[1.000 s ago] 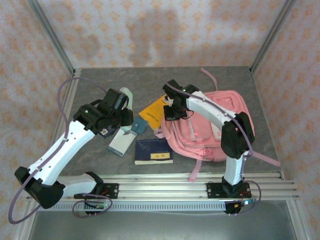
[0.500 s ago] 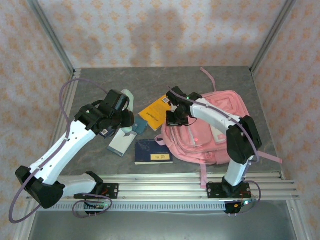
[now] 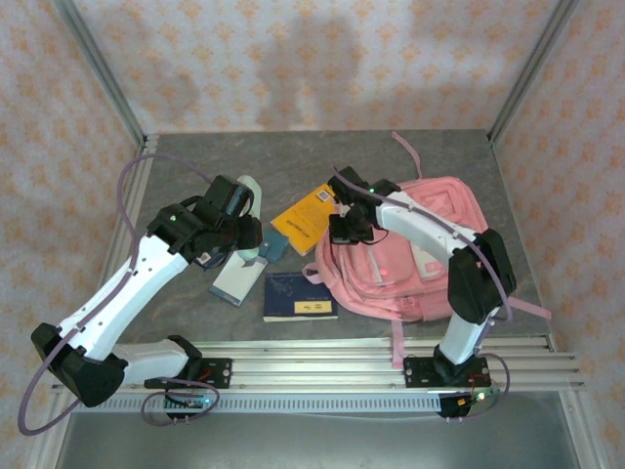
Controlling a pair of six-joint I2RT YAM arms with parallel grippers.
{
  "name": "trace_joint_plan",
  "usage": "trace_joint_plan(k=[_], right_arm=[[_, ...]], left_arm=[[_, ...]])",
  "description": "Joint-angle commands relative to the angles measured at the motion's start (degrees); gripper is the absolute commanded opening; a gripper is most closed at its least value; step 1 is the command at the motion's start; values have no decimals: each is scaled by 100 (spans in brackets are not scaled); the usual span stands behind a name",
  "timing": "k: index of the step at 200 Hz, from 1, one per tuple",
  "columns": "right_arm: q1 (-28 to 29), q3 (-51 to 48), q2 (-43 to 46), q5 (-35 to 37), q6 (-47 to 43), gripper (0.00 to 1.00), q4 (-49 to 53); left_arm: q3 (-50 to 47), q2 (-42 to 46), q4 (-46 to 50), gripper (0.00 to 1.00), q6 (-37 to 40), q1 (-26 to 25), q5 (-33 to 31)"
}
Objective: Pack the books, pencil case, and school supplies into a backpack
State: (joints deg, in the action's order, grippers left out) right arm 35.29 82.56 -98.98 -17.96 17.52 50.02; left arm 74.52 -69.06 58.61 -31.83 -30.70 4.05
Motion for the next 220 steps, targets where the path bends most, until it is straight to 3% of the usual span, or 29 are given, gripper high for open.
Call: trace_joint_plan(k=[1,21,53,99,129,172,220], right_arm=[[-332,832,686,413,-153,0,343],[-541,1595,729,373,-400,0,666],[-664,3101,328,933,-1114,0,1266],[-734,3916,11,1778,-1499,0,1104],[-742,4376,-155,1818,-1581,0,930],[-878,4085,-39,974,-1423,0,364],[-1021,2509,895,461,-925,0,-1017]], left_arm=[[222,-161,-118,29,85,45,-54],[375,-313,-192,29,74,46,18],[549,-544,-301,29,39,46,143],[1090,-885,-324,28,37,46,201],[1837,-1259,-391,28,45,46,392],[2503,-2014,-1164,29,-144,37,1387],[2660,-3282,-2895,29,-939,-17,2517]])
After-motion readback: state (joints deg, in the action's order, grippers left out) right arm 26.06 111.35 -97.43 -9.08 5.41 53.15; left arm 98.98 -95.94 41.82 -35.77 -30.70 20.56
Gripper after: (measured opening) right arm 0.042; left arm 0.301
